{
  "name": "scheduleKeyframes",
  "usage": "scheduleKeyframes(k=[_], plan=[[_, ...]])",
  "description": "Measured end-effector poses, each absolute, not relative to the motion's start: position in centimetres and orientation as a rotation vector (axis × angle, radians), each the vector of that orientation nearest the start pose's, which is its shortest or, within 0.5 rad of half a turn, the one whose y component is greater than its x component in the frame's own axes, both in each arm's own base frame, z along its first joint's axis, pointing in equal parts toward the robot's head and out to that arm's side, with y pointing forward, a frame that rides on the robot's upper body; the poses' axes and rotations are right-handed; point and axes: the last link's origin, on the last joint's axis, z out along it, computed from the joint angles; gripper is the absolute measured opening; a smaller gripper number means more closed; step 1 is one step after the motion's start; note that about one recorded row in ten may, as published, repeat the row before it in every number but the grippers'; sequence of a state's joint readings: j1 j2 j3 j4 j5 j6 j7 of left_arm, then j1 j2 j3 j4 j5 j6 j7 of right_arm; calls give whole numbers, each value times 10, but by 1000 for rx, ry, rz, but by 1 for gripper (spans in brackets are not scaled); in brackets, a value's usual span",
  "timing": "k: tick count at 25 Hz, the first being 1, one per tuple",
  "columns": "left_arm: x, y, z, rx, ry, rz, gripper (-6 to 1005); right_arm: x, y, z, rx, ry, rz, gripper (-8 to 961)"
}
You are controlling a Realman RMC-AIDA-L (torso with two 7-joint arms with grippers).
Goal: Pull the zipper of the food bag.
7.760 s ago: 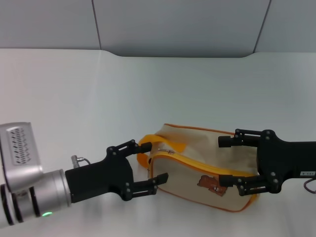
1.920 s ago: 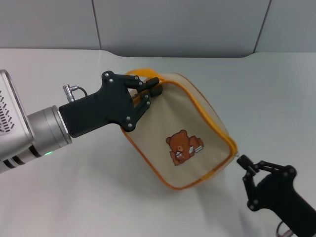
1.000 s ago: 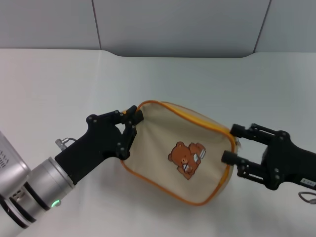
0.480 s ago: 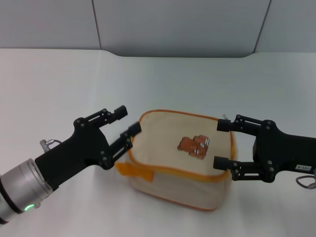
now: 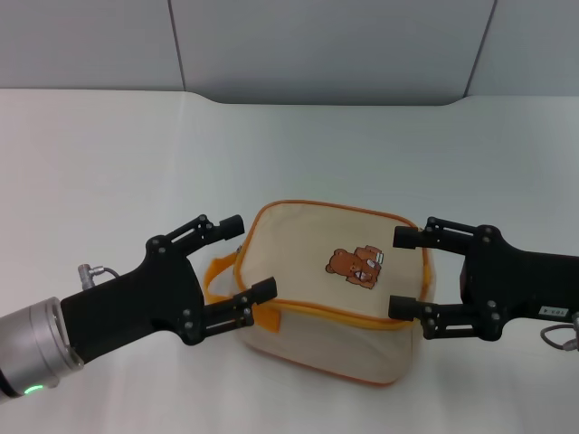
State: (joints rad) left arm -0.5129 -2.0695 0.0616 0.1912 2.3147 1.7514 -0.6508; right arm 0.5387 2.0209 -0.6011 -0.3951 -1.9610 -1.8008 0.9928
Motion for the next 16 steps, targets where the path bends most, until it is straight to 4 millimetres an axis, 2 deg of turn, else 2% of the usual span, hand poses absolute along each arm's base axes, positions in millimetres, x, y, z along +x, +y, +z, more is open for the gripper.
scheduleKeyframes(k=[8, 16], plan=[[-272, 265, -34, -2541, -218, -1110, 834, 258, 291, -5, -2786, 274, 1037, 853], [-273, 262, -34, -2538, -212, -1116, 825, 258, 290, -6, -2778, 275, 1042, 853]])
